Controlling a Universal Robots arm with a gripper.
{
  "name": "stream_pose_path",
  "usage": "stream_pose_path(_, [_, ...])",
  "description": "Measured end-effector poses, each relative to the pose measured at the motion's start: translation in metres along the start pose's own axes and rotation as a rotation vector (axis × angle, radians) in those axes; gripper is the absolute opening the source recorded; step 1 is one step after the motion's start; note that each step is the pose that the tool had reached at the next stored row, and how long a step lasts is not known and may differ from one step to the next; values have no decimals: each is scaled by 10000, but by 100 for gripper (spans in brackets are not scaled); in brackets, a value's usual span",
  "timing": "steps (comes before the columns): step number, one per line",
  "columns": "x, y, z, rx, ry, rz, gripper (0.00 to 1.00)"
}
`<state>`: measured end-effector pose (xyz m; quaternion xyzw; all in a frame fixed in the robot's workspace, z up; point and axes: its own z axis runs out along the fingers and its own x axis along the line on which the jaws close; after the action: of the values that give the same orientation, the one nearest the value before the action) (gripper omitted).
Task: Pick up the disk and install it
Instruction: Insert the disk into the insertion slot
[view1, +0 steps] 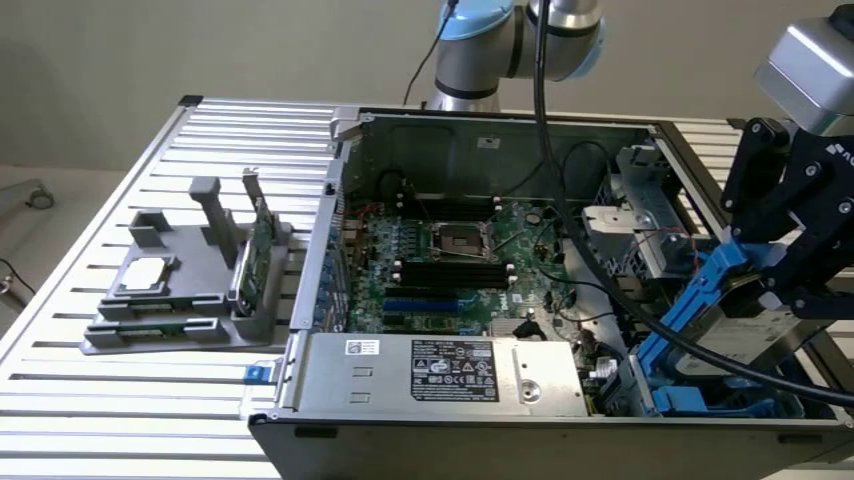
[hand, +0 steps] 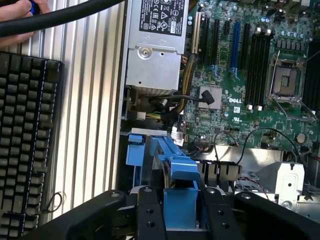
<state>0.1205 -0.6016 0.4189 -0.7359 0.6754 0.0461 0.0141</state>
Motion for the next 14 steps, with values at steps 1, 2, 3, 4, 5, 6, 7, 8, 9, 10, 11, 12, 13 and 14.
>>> stream_pose_path(1, [1,-1,-1,0,0,0,35])
stream_pose_path(2, [2,0,-3,-2,6,0,35])
stream_pose_path(3, [2,0,-3,-2,5,1,40])
stream_pose_path(4, [2,1,-2,-2,-3,2,40])
stream_pose_path(5, [3,1,-2,-2,-3,2,40])
stream_pose_path(6, [3,2,-3,-2,-1,3,40])
stream_pose_path(7, [3,2,-3,-2,-3,2,40])
stream_pose_path(8, [3,2,-3,-2,-4,3,40])
stream_pose_path(9, [3,1,-3,-2,-3,2,40])
stream_pose_path(10, [3,2,-3,-2,-4,3,40])
stream_pose_path(11, [3,1,-3,-1,-6,2,40])
stream_pose_path(12, [3,2,-4,-1,-7,2,40])
stream_pose_path(13, [3,2,-4,-1,-12,2,40])
stream_pose_path(14, [3,2,-4,0,-18,2,40])
